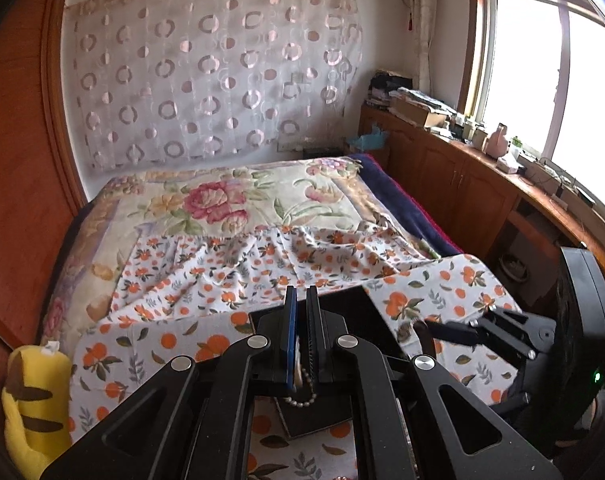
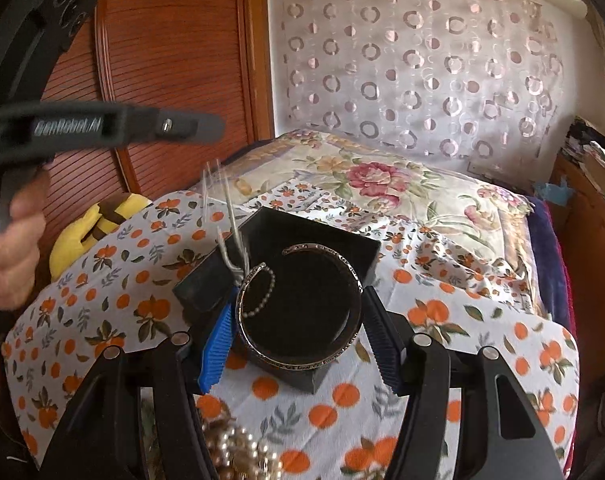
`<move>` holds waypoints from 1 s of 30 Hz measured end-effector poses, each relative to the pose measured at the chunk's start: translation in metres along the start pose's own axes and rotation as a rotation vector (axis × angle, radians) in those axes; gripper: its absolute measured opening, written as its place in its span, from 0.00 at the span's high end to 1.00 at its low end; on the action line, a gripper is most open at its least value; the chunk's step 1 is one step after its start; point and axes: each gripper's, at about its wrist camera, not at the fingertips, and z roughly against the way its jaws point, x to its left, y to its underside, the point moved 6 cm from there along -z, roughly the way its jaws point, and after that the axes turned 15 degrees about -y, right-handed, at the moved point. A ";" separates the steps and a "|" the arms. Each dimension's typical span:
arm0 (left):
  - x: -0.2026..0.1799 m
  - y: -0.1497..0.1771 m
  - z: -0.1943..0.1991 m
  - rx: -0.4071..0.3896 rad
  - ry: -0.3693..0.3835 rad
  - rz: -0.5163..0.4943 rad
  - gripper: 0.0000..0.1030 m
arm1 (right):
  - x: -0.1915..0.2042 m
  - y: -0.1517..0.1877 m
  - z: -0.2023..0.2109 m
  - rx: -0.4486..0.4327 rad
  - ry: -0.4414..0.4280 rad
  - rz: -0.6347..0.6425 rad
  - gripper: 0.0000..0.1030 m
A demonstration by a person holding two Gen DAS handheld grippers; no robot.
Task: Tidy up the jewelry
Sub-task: 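Lower the silver bangle into the black box and open the right gripper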
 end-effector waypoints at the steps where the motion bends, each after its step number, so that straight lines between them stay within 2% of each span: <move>1: 0.001 0.003 -0.001 0.003 -0.001 0.003 0.93 | -0.001 -0.002 -0.004 0.004 -0.001 0.005 0.39; 2: 0.002 0.004 -0.001 0.002 -0.004 0.007 0.90 | -0.001 -0.003 -0.008 0.009 -0.004 0.009 0.39; 4: 0.008 0.008 -0.001 -0.004 -0.011 0.012 0.78 | -0.002 -0.005 -0.016 0.017 -0.007 0.011 0.39; 10: 0.028 0.034 0.001 -0.006 -0.064 0.004 0.68 | -0.001 -0.005 -0.033 0.049 -0.008 0.020 0.39; 14: 0.039 0.054 0.001 0.008 -0.086 0.004 0.66 | 0.000 -0.003 -0.040 0.071 -0.003 0.026 0.38; 20: 0.045 0.082 0.003 0.043 -0.076 0.021 0.59 | 0.003 -0.002 -0.044 0.078 0.008 0.024 0.38; 22: 0.045 0.090 0.005 0.050 -0.079 0.021 0.59 | 0.003 -0.002 -0.042 0.074 0.011 0.023 0.35; 26: 0.043 0.103 0.013 0.058 -0.082 0.023 0.58 | 0.009 0.001 -0.027 0.054 0.021 0.019 0.35; 30: 0.039 0.119 0.027 0.053 -0.075 0.020 0.49 | 0.020 0.014 0.002 0.021 0.016 -0.002 0.35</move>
